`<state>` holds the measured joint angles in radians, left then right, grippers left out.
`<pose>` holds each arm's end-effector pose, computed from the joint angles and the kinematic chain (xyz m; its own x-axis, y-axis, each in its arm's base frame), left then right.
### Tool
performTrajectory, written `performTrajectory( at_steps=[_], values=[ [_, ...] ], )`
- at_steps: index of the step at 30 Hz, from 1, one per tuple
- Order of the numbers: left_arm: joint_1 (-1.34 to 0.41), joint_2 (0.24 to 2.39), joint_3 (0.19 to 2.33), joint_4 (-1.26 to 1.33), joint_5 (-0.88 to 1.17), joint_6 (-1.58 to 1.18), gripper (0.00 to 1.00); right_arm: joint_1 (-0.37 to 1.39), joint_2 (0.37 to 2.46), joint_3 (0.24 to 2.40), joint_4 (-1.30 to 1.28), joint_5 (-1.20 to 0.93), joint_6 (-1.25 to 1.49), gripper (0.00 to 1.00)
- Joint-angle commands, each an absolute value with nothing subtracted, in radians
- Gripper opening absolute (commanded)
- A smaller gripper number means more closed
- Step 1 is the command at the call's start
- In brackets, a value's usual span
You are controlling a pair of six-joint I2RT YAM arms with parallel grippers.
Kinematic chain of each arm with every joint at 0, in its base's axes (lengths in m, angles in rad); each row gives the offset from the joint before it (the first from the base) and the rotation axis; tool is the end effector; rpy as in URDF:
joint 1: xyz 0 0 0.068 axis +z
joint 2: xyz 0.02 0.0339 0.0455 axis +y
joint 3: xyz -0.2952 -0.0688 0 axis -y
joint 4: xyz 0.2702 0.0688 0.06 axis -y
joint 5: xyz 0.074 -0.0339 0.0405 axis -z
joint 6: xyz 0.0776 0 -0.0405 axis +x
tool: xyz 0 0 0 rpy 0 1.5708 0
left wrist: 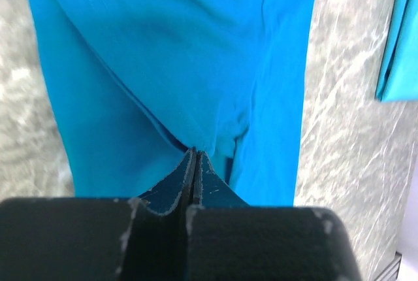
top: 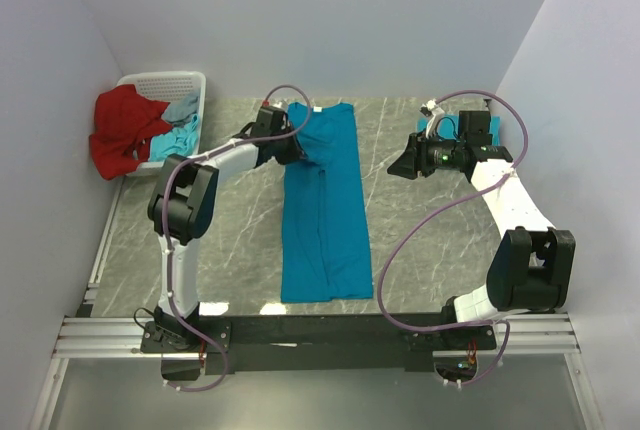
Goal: Fold and stack the t-shirts
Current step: Fold the tshirt
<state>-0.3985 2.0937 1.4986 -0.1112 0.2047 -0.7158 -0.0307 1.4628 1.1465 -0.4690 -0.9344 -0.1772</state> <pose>0.4906 -0.2237 0.1701 -0.7942 -0.3628 -0.4875 0.0017 0.8009 -0.5988 0.3503 0.0517 0.2950 -0.5986 -0.0864 -0.7963 -0.6662 0.6057 0.4351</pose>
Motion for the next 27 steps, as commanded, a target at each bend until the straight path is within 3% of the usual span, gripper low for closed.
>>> performTrajectory(
  at_steps=[1,22,23,25,26,27],
  values=[
    [-0.423,2.022,1.459,-0.069,0.229,-0.709,0.0,-0.041,1.454,1.195,-0.471,-0.959,-0.189,0.55],
    [-0.453,1.967,1.379,-0.054,0.204,-0.715,0.0,-0.043,1.453,1.195,-0.474,-0.965,-0.19,0.55],
    [-0.453,1.962,1.382,-0.058,0.195,-0.707,0.05,-0.043,1.454,1.196,-0.477,-0.966,-0.192,0.55],
    [-0.445,1.96,1.388,-0.069,0.18,-0.709,0.24,-0.044,1.454,1.197,-0.479,-0.968,-0.193,0.55],
    [-0.442,1.957,1.394,-0.072,0.173,-0.706,0.46,-0.044,1.453,1.197,-0.479,-0.968,-0.193,0.55],
    [-0.439,1.954,1.4,-0.074,0.17,-0.7,0.53,-0.043,1.454,1.197,-0.48,-0.966,-0.193,0.55]
  ],
)
